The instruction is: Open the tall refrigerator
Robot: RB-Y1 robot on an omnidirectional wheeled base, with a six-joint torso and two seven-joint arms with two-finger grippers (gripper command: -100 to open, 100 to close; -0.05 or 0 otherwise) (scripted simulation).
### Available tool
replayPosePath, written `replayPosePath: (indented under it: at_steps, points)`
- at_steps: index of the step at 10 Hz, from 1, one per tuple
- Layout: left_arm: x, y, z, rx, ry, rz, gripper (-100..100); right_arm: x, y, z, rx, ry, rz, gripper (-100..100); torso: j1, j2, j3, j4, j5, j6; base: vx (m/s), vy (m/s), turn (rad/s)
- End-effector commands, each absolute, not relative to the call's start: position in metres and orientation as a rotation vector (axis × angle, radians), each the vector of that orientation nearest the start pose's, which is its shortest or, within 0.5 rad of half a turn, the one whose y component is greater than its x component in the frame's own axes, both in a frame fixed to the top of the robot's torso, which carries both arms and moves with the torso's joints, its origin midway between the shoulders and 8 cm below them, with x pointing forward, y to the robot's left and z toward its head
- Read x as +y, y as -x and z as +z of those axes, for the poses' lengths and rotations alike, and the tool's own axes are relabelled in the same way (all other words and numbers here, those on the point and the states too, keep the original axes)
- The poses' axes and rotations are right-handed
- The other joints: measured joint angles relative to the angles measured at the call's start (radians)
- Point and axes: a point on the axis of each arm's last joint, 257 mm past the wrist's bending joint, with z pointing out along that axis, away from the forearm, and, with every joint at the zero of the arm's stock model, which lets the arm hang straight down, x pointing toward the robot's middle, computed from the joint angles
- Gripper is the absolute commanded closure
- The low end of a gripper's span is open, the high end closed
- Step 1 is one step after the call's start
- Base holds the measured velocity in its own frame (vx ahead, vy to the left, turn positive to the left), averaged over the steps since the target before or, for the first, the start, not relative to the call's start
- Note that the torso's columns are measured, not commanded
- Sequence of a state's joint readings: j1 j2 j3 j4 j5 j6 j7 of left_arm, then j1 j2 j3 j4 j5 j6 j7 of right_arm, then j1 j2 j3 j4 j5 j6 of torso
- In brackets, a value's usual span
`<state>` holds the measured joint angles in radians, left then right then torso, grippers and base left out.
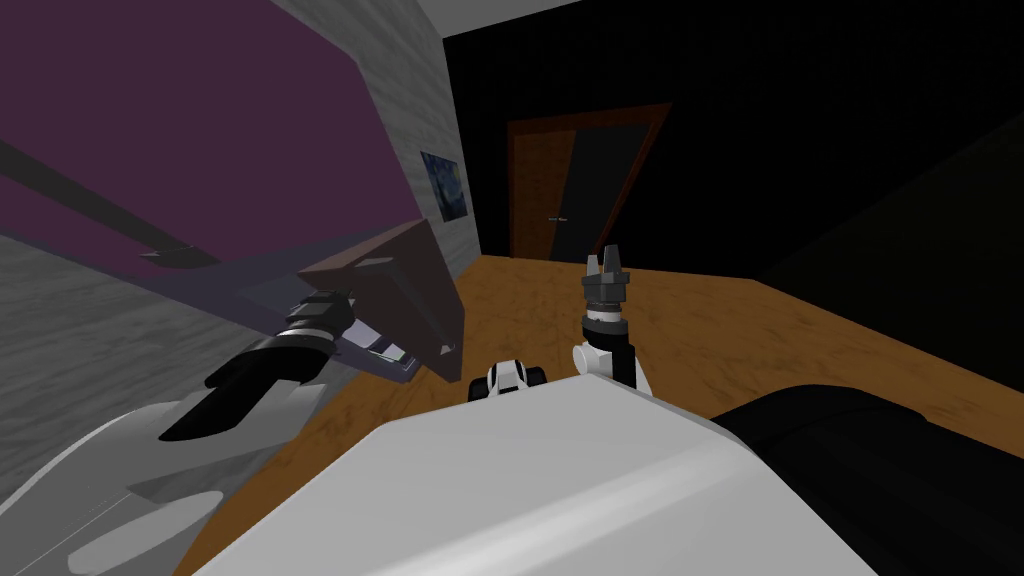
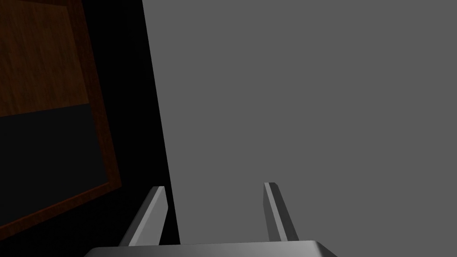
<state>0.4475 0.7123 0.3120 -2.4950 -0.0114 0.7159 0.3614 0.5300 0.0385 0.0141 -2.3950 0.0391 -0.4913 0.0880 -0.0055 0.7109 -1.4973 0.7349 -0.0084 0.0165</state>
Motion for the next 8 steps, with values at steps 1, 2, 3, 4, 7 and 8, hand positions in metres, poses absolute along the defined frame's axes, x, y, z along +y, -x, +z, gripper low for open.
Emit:
replayPosePath:
  at_steps: [1,2,3,4,7,8]
  points:
    - [0.402,-0.400,-0.005,1.260,0.988,-0.710,-100,-0.273,-0.319,0.064,0.567,-0.568,1.210,0,0.003,0.000,0.000,0.001,0.000,0.000,0.027,-0.018,-0.020]
    - [0.395,-0.398,0.002,1.257,0.971,-0.723,-100,-0.273,-0.319,0.064,0.567,-0.568,1.210,0,0.005,0.001,0.000,0.001,0.001,0.000,0.009,-0.015,-0.012]
    - [0.389,-0.397,0.008,1.255,0.957,-0.735,-100,-0.273,-0.319,0.064,0.567,-0.568,1.210,0,0.002,0.002,0.001,0.003,-0.001,-0.001,-0.001,0.000,0.014]
    - [0.384,-0.396,0.011,1.253,0.947,-0.743,-100,-0.273,-0.319,0.064,0.567,-0.567,1.210,0,0.000,0.005,0.002,0.005,-0.004,-0.002,0.005,0.001,-0.015]
    - [0.389,-0.395,-0.008,1.283,0.993,-0.728,-100,-0.273,-0.320,0.064,0.567,-0.568,1.210,0,-0.004,0.006,0.002,0.006,-0.006,-0.001,-0.013,-0.003,0.015]
    - [0.404,-0.398,-0.013,1.268,1.023,-0.697,-100,-0.273,-0.319,0.064,0.567,-0.567,1.210,0,-0.003,0.009,0.005,0.004,-0.002,-0.006,-0.088,0.001,-0.128]
